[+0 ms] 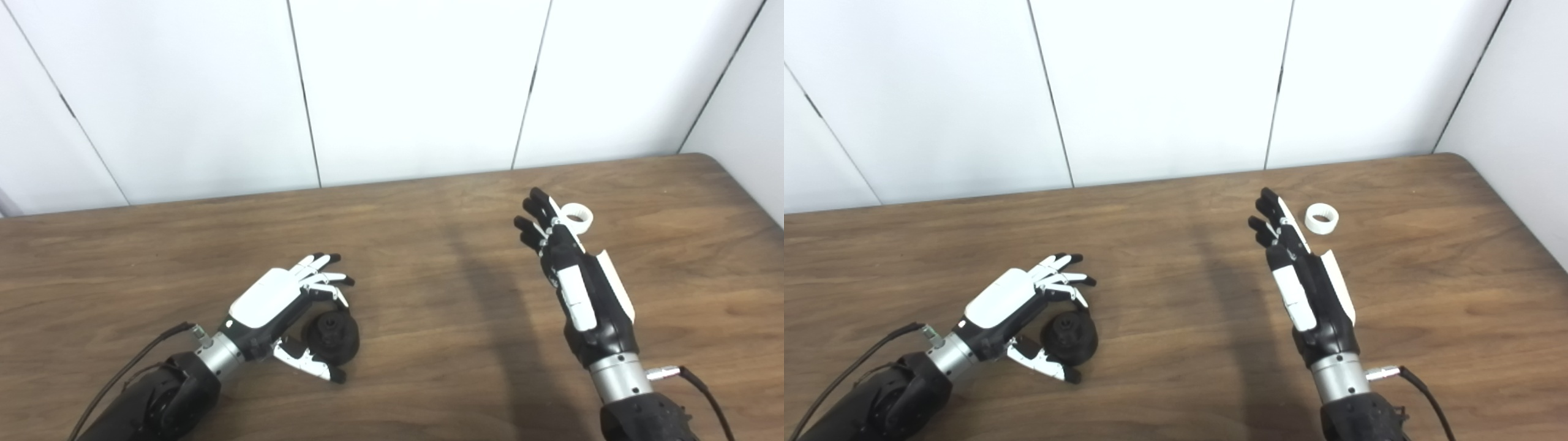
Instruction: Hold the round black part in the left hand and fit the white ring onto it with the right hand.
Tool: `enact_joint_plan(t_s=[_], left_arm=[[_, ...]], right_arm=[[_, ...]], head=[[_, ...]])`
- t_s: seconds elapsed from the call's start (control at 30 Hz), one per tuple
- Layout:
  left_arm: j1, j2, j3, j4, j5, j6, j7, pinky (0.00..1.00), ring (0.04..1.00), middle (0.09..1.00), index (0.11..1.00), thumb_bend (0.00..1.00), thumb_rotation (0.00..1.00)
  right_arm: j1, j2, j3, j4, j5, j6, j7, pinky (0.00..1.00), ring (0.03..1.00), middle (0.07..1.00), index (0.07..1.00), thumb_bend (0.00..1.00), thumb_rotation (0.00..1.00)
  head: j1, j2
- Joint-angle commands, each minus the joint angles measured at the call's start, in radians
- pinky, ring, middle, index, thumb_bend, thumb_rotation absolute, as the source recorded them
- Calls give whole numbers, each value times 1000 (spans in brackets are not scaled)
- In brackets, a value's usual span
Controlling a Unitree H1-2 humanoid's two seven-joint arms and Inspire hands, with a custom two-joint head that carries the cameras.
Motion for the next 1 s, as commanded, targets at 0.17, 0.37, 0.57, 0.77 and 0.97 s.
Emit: enact_joint_plan(t_s=[0.17,0.37,0.57,0.77,0.97], left_arm=[[42,-79,111,-35,-127,24,-106,1000,999,848,482,525,54],[70,-120,162,-48,-136,17,-171,1000,1000,858,482,525,55],[81,-130,181,-54,-114,18,-195,1000,1000,853,481,525,54],[80,-128,188,-54,-108,10,-209,1000,1000,853,481,525,55],[71,-110,176,-53,-104,5,-206,1000,1000,851,481,525,55]], right_arm=[[-18,-24,-19,-36,38,-33,6,910,901,949,949,698,978],[-25,-33,-16,-37,43,-23,7,910,906,960,957,704,986],[-34,-34,-17,-45,43,-19,6,916,903,956,952,676,985],[-34,-35,-19,-51,57,-14,7,914,903,960,953,672,974],[-39,-34,-21,-60,48,-8,2,890,895,955,946,680,971]], head=[[28,5],[26,11],[30,13],[27,15],[26,17]])
